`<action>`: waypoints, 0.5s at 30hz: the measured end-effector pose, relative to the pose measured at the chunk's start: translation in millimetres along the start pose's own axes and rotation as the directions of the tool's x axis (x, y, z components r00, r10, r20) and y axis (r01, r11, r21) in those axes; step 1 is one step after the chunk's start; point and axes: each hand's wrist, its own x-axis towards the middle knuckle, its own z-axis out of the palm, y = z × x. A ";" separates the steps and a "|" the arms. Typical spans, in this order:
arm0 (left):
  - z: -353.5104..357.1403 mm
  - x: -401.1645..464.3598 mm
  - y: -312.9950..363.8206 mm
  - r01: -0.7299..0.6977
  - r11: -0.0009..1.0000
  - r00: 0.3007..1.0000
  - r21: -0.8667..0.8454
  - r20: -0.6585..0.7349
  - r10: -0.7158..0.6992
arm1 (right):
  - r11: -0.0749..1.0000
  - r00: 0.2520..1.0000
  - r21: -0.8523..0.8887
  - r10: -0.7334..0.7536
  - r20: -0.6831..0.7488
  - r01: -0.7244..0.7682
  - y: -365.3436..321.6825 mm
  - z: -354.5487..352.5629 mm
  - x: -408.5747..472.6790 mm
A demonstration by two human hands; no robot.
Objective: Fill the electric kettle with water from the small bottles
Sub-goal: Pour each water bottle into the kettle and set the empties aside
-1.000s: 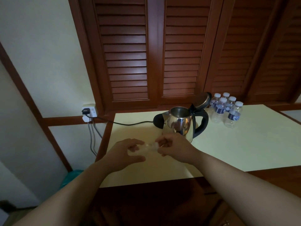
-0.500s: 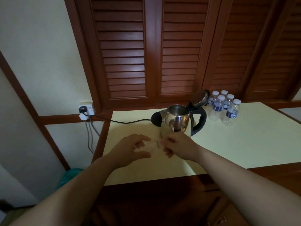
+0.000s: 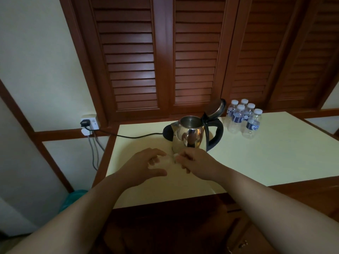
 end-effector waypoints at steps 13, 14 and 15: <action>52.6 24.8 76.8 0.067 0.993 0.991 -0.097 -0.105 -0.077 | 0.994 0.998 0.090 -0.057 -0.027 0.059 64.4 -76.9 -21.9; 58.5 27.7 85.9 0.090 0.986 0.988 -0.141 -0.113 -0.107 | 0.997 0.998 0.059 -0.047 -0.041 0.049 77.7 -88.1 -24.3; 65.1 31.3 93.8 0.106 0.976 0.985 -0.189 -0.117 -0.129 | 0.999 0.998 0.021 -0.029 -0.063 0.030 93.4 -100.0 -26.1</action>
